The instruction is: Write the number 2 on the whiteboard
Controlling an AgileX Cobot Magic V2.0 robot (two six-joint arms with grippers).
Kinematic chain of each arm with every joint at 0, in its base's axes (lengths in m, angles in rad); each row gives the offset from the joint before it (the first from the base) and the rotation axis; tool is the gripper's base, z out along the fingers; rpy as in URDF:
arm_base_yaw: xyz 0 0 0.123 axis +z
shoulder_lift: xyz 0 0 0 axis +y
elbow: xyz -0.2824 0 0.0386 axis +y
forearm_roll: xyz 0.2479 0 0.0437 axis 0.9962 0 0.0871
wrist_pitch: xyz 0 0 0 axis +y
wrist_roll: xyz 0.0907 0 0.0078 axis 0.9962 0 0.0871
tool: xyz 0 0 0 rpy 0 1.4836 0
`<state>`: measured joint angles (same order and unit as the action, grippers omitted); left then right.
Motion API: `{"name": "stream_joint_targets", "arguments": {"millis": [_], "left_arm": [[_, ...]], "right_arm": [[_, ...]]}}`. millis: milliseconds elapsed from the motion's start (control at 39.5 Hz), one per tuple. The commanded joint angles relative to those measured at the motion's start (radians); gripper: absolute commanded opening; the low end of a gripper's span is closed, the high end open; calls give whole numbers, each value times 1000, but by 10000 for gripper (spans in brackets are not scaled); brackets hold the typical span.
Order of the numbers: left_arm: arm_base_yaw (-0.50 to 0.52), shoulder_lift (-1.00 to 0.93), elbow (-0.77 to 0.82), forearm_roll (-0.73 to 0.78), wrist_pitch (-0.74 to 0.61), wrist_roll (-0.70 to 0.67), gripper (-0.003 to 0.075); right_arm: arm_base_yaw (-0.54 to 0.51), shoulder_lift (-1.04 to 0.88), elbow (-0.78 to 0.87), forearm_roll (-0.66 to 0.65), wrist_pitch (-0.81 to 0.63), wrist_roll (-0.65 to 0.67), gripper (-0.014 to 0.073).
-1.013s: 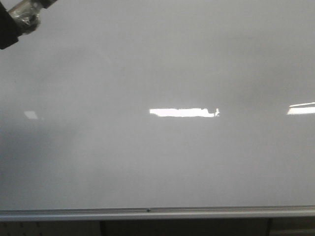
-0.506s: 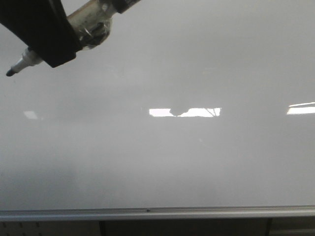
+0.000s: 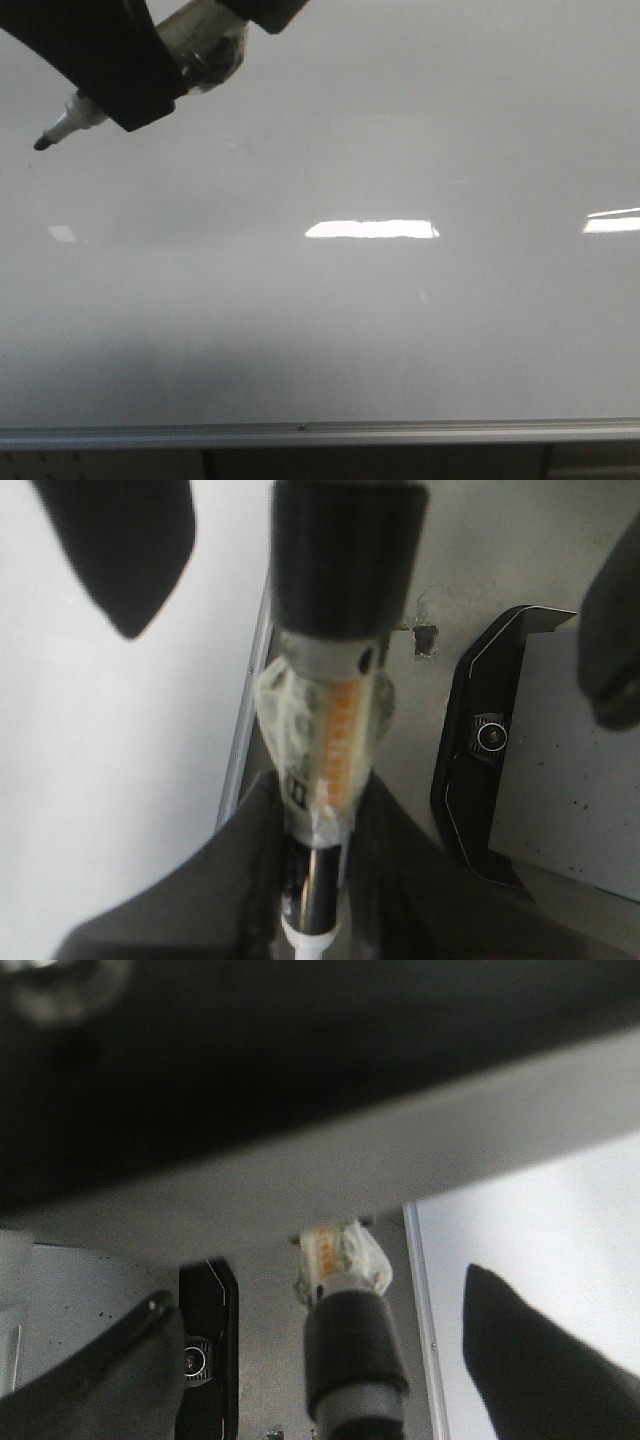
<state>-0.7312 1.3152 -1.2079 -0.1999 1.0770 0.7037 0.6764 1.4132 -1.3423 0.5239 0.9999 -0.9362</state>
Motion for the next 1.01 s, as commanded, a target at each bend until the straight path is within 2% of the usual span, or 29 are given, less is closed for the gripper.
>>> {"name": "stream_joint_targets", "arguments": {"millis": [0,177,405,557,633,709,861,937,987], "left_arm": [[-9,-33,-33,-22,-39,0,-19],[-9,-33,-33,-22,-52,0,-19],[-9,-33,-33,-22,-73,0,-19],[-9,-33,-33,-22,-76,0,-18],[-9,-33,-33,-22,-78,0,-5],[-9,-33,-33,-22,-82,0,84],[-6,-41,-33,-8,-87,-8,396],[2,-59,-33,-6,-83,-29,491],[16,-79,-33,-6,-82,-40,514]], "right_arm": [[-1,-19,-39,35,-51,-11,555],[-1,-19,-44,29,-33,-11,360],[-1,-19,-44,28,-21,-11,224],[-1,-19,-44,28,-10,-11,73],[-1,-19,-44,28,-6,-11,50],[-1,-19,-44,28,-1,-11,50],[-2,-19,-44,17,14,-4,50],[-5,-26,-44,-11,16,10,50],[-14,-36,-44,-34,17,33,50]]}}
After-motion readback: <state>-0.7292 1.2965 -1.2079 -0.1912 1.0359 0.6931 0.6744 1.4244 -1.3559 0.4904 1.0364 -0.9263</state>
